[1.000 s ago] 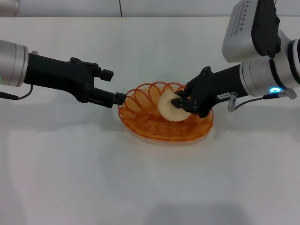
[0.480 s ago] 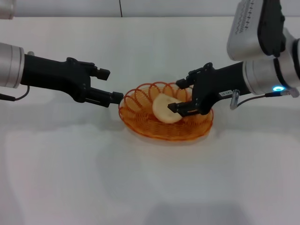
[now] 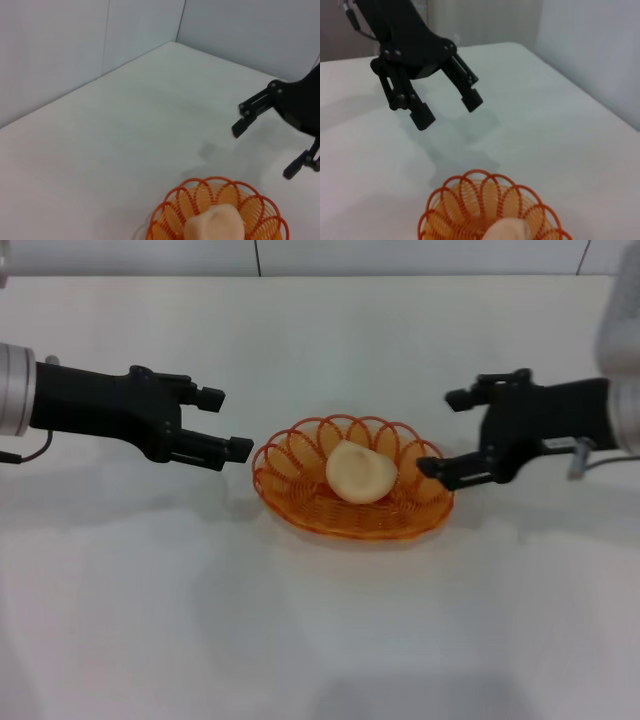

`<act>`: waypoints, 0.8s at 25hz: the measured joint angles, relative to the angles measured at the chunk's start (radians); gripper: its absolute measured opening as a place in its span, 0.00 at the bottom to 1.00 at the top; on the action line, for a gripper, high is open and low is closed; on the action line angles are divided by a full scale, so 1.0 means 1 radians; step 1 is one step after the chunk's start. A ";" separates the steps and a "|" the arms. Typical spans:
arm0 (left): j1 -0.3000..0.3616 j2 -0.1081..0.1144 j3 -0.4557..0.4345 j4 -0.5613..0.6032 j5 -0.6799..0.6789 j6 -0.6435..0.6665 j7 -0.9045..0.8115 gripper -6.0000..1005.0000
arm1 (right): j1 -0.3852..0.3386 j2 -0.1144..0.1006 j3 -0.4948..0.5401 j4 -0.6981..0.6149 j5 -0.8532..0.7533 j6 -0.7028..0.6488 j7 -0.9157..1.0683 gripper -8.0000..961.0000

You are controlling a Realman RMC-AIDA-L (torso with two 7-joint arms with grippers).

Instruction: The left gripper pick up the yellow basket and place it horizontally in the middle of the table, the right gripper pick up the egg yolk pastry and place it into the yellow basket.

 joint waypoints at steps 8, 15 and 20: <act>0.029 0.000 -0.002 0.003 -0.048 0.020 0.034 0.86 | -0.080 -0.001 0.088 0.016 0.147 -0.091 -0.140 0.89; 0.066 0.000 -0.003 0.004 -0.078 0.062 0.063 0.86 | -0.095 -0.002 0.153 0.052 0.175 -0.206 -0.209 0.88; 0.074 -0.003 -0.010 0.002 -0.078 0.065 0.080 0.86 | -0.095 -0.002 0.190 0.104 0.232 -0.239 -0.278 0.88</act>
